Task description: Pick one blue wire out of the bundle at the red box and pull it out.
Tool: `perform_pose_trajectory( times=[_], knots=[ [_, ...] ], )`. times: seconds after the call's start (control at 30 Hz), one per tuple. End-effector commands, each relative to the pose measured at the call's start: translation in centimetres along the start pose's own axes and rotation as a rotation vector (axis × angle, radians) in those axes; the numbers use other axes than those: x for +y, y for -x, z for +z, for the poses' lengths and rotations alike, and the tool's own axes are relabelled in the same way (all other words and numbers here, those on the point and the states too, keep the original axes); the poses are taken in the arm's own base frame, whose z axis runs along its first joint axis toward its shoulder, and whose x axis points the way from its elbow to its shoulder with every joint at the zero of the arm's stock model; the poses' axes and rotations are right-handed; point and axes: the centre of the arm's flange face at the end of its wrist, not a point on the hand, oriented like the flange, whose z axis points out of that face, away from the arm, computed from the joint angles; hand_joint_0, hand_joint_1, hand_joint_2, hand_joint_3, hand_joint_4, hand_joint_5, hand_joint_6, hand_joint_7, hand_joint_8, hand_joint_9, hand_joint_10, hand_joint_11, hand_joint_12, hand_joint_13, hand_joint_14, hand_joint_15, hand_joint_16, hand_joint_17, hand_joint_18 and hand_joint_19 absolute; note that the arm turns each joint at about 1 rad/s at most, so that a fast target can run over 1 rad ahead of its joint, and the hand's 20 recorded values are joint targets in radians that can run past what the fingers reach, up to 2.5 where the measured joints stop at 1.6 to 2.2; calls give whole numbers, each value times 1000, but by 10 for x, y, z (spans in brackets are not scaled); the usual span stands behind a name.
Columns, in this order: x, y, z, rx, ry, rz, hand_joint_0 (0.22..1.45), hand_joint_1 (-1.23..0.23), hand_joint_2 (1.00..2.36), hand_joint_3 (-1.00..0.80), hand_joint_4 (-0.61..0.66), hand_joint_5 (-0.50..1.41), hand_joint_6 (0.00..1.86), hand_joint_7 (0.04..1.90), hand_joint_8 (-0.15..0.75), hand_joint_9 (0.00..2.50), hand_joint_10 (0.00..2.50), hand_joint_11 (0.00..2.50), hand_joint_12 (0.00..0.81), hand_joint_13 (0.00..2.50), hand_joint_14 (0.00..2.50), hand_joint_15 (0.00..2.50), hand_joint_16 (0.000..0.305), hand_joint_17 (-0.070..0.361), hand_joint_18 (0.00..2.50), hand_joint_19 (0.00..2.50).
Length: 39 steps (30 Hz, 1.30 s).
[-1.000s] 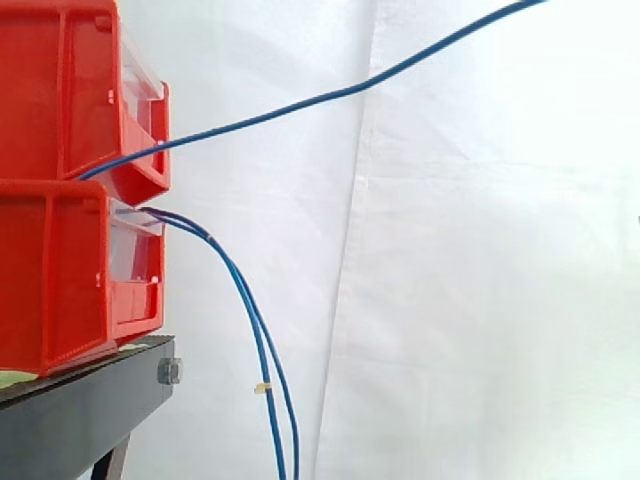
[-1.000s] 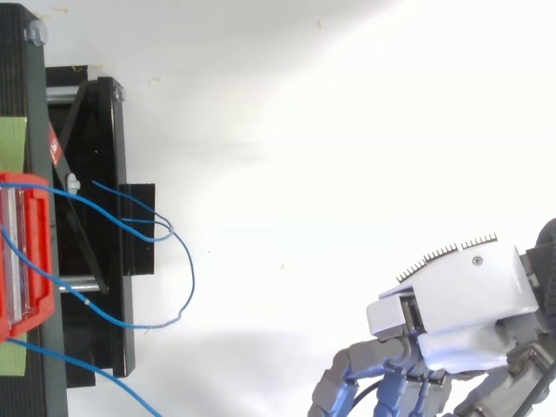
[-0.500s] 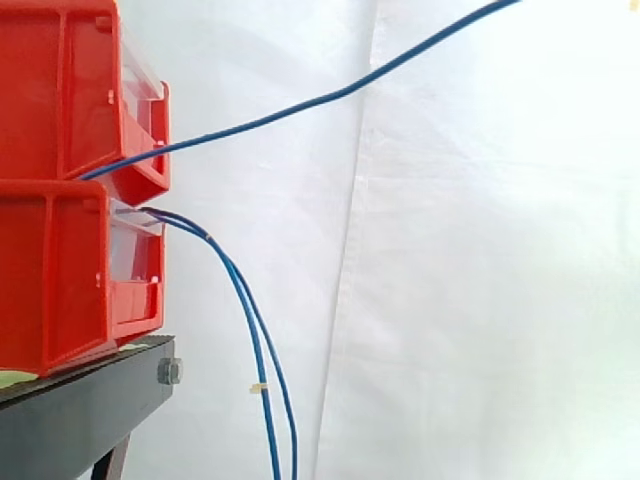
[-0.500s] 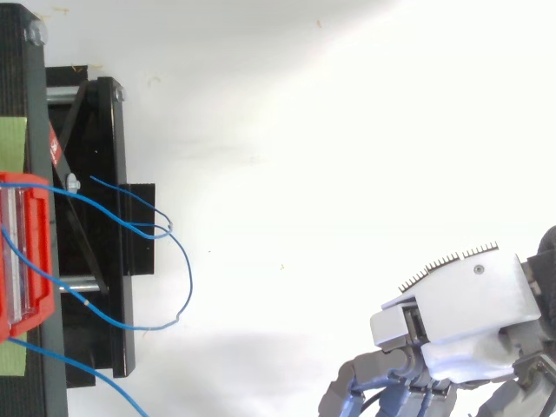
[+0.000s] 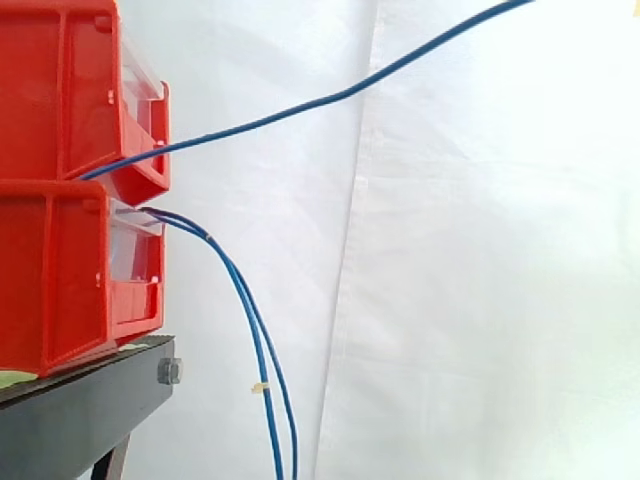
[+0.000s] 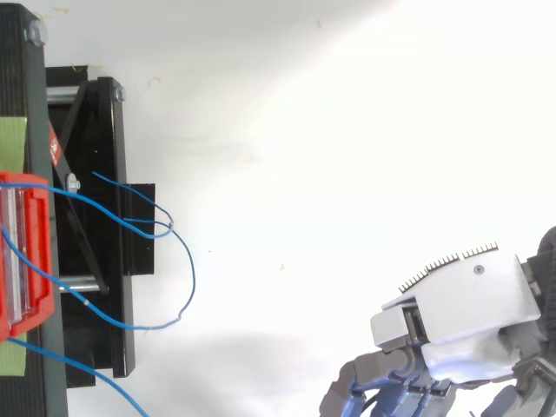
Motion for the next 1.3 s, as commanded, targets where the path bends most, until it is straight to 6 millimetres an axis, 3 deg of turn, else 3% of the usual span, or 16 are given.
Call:
perform_pose_trajectory(
  times=[0.0,0.37,0.8,1.27],
  knots=[
    [0,0,0,0,0,1,662,-971,1001,-481,187,-228,862,711,289,528,5,217,413,687,9,294,52,117,719,240],
    [0,0,0,1,1,6,481,-904,1000,-500,211,-186,873,746,342,564,2,239,446,655,10,305,59,134,693,278],
    [-2,-4,0,38,-27,117,555,-910,1000,-500,180,-176,904,850,332,584,4,238,427,655,9,304,55,123,671,297],
    [-7,-11,-1,103,-86,255,519,-877,1000,-500,193,-176,909,823,340,586,3,240,435,664,9,308,56,127,683,308]
  ],
)
